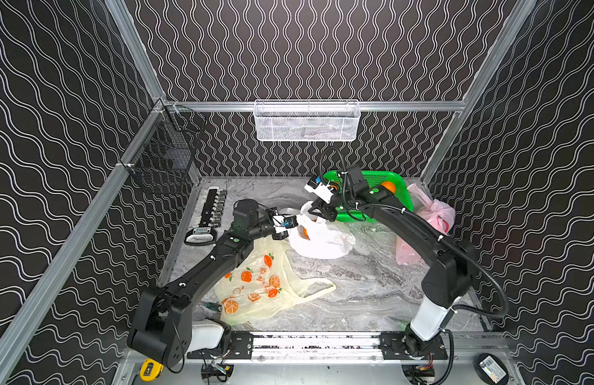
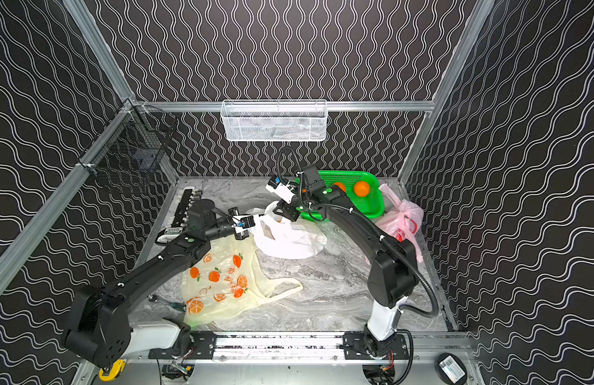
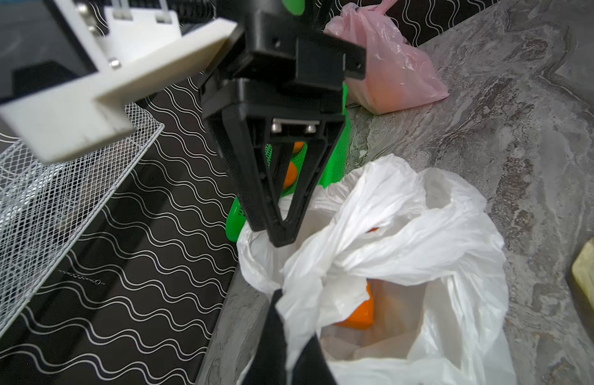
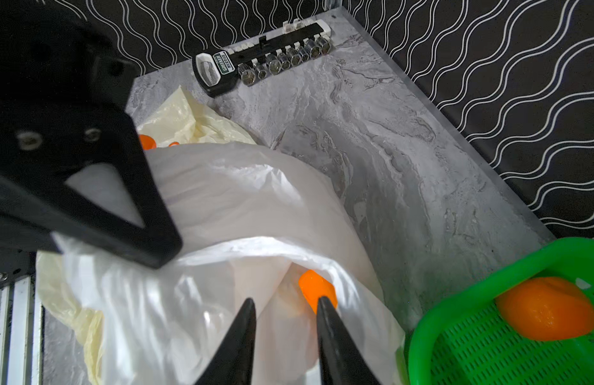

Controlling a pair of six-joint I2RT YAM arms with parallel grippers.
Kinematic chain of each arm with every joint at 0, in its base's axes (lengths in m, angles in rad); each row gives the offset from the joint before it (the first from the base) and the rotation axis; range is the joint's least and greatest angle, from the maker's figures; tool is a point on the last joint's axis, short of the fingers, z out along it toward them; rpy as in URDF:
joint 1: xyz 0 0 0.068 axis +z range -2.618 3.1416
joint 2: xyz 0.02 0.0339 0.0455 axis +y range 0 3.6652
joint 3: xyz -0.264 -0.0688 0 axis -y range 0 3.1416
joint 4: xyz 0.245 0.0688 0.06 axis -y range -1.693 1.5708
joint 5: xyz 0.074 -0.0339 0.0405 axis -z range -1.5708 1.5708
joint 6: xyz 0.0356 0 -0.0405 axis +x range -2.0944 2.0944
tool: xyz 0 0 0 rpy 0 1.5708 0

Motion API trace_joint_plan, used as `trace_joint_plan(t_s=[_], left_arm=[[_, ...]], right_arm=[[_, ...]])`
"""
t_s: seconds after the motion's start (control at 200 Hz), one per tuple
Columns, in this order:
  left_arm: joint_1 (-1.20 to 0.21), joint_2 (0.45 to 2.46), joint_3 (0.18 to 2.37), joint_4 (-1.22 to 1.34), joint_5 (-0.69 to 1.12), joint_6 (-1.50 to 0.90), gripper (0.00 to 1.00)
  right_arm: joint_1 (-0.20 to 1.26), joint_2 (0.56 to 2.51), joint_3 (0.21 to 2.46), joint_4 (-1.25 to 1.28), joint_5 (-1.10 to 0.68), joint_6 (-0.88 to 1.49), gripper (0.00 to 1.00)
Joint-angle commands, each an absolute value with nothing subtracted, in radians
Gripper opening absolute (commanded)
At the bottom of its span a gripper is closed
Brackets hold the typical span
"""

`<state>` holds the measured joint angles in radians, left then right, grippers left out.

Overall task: Place the oranges into plastic bags & tie knots
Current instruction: Tie the plastic bag at the center of the board.

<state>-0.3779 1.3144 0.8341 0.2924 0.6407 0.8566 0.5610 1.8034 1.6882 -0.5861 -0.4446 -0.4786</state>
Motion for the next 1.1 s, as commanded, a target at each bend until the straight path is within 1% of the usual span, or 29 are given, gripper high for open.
trace_joint_plan(t_s=[0.0, 0.2, 0.315, 0.495, 0.681, 0.821, 1.026, 1.091], left_arm=[[-0.376, 1.315, 0.845, 0.295, 0.665, 0.871, 0.00], [-0.376, 1.316, 0.845, 0.293, 0.646, 0.881, 0.00], [-0.376, 1.314, 0.843, 0.300, 0.633, 0.879, 0.00], [-0.375, 1.309, 0.836, 0.320, 0.639, 0.863, 0.00], [-0.376, 1.299, 0.828, 0.323, 0.637, 0.856, 0.00], [-0.376, 1.293, 0.825, 0.324, 0.628, 0.853, 0.00], [-0.376, 1.289, 0.824, 0.323, 0.624, 0.847, 0.00], [-0.376, 1.289, 0.824, 0.323, 0.626, 0.843, 0.00]], right_arm=[[0.562, 1.837, 1.731, -0.643, -0.435, -0.476, 0.32], [0.562, 1.876, 1.767, -0.777, -0.488, -0.561, 0.31], [0.561, 1.866, 1.742, -0.790, -0.495, -0.584, 0.31], [0.567, 1.874, 1.736, -0.763, -0.535, -0.572, 0.37], [0.580, 1.878, 1.702, -0.718, -0.510, -0.558, 0.42], [0.581, 1.863, 1.670, -0.693, -0.536, -0.560, 0.44], [0.583, 1.824, 1.614, -0.651, -0.608, -0.564, 0.55], [0.583, 1.818, 1.598, -0.612, -0.603, -0.540, 0.61]])
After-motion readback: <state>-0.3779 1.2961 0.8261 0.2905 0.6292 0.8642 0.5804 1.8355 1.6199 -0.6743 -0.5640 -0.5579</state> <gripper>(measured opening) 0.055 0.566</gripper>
